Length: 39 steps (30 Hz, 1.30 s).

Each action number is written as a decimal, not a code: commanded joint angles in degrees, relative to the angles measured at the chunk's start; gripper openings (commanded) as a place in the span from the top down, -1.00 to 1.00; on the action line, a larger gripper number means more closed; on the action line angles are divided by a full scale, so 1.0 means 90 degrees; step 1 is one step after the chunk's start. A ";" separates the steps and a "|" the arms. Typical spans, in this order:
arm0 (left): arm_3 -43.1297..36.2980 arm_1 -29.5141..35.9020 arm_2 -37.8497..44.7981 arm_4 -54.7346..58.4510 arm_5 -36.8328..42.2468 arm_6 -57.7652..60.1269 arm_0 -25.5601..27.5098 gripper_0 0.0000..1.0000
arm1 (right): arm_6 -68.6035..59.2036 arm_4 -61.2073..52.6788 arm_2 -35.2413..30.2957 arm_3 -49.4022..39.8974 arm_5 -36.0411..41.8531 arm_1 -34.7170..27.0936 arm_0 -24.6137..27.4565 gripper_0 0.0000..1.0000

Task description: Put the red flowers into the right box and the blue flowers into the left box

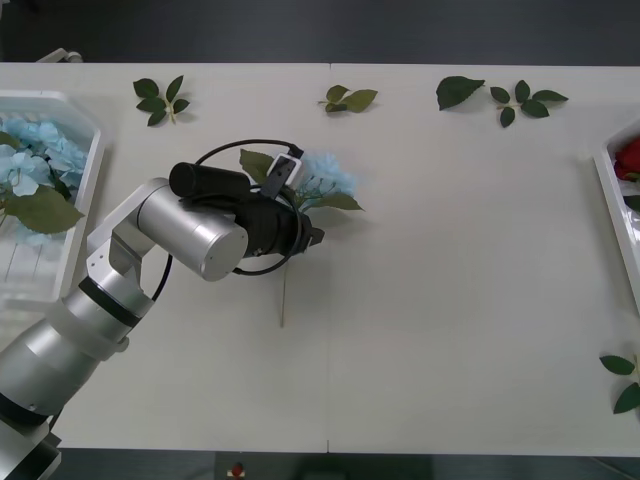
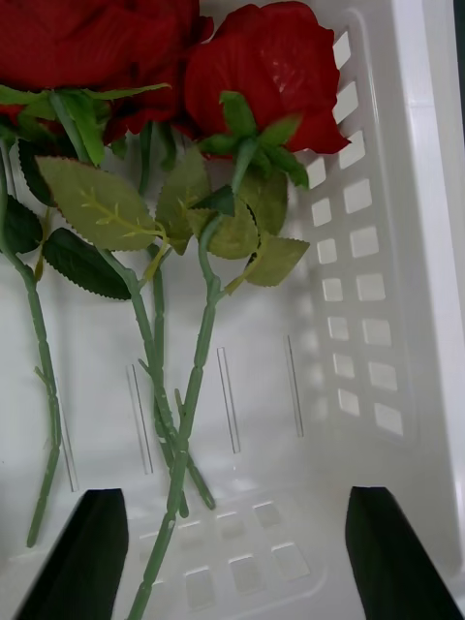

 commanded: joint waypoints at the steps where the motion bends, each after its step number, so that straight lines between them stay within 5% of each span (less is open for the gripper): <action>1: 0.0108 -0.0088 0.0022 -0.0070 -0.0083 0.0007 0.0045 -1.00 | -0.0183 -0.0028 -0.0114 -0.0026 -0.0004 -0.0202 -0.0064 -1.00; 4: 0.0215 -0.0137 0.0012 -0.0119 -0.0132 -0.0032 0.0045 -1.00 | -0.0154 -0.0057 -0.0104 -0.0036 -0.0004 -0.0202 -0.0064 -1.00; 6: 0.0245 -0.0157 0.0012 -0.0148 -0.0132 -0.0032 0.0045 -0.66 | -0.0144 -0.0087 -0.0104 -0.0045 0.0006 -0.0202 -0.0064 -1.00; 8: 0.0254 -0.0167 0.0022 -0.0187 -0.0132 -0.0061 0.0045 0.19 | -0.0134 -0.0126 -0.0104 -0.0084 0.0074 -0.0202 -0.0064 -1.00; 10: 0.0264 -0.0167 0.0022 -0.0207 -0.0132 -0.0061 0.0045 0.76 | -0.0163 -0.0155 -0.0104 -0.0153 0.0162 -0.0202 -0.0064 -1.00; 12: 0.0264 -0.0167 0.0022 -0.0197 -0.0132 -0.0071 0.0055 0.99 | -0.0163 -0.0214 -0.0133 -0.0250 0.0279 -0.0202 -0.0064 -1.00; 27: -0.0742 0.0595 0.0237 0.0643 0.0219 -0.0003 0.0064 1.00 | -0.0154 -0.1776 -0.0231 -0.1735 0.1021 0.0257 0.0053 -1.00; 39: -0.2324 0.2226 0.2659 0.2645 0.2007 -0.0061 0.0367 1.00 | -0.0310 -0.2919 -0.0377 -0.4957 0.0562 0.0413 0.1469 -1.00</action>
